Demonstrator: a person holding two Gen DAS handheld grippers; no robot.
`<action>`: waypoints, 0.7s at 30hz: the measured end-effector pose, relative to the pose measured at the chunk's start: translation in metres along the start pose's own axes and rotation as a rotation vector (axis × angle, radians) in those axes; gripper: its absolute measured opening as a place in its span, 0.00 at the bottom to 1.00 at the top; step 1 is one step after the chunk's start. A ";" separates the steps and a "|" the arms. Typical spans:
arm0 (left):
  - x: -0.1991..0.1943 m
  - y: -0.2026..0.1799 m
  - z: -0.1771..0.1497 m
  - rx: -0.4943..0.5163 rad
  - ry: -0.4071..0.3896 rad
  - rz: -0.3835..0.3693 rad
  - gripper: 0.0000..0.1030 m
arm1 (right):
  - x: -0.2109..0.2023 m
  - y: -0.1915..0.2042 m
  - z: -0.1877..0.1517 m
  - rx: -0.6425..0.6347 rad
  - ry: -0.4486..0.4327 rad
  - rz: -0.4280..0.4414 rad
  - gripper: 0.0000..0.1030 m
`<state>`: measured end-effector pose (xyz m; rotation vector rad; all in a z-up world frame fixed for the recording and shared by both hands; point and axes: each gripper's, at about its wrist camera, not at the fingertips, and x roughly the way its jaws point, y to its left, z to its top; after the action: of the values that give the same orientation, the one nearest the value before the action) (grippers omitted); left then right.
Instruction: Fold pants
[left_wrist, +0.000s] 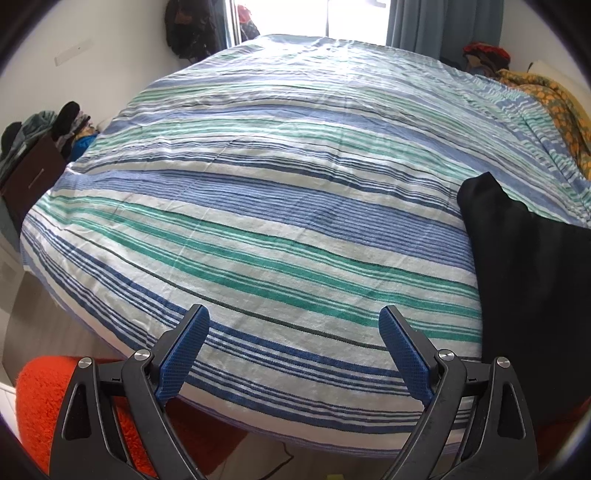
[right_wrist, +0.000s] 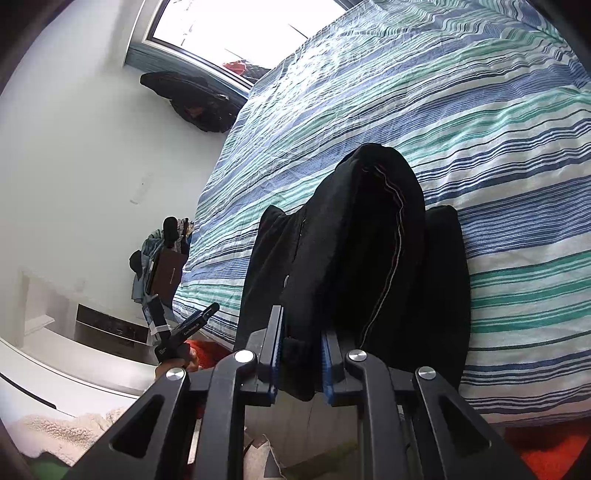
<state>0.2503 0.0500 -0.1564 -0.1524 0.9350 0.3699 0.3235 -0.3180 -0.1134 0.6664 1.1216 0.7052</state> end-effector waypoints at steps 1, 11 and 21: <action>0.000 0.000 0.000 0.000 0.002 0.000 0.91 | 0.002 0.001 -0.001 0.000 0.001 -0.003 0.17; 0.000 0.003 -0.001 -0.009 0.002 0.001 0.91 | 0.006 -0.003 0.000 0.007 0.008 -0.014 0.17; 0.003 0.000 -0.002 -0.002 0.012 0.006 0.91 | 0.006 -0.027 -0.013 0.057 -0.003 -0.024 0.16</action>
<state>0.2498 0.0504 -0.1600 -0.1540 0.9473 0.3759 0.3176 -0.3283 -0.1411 0.7010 1.1484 0.6529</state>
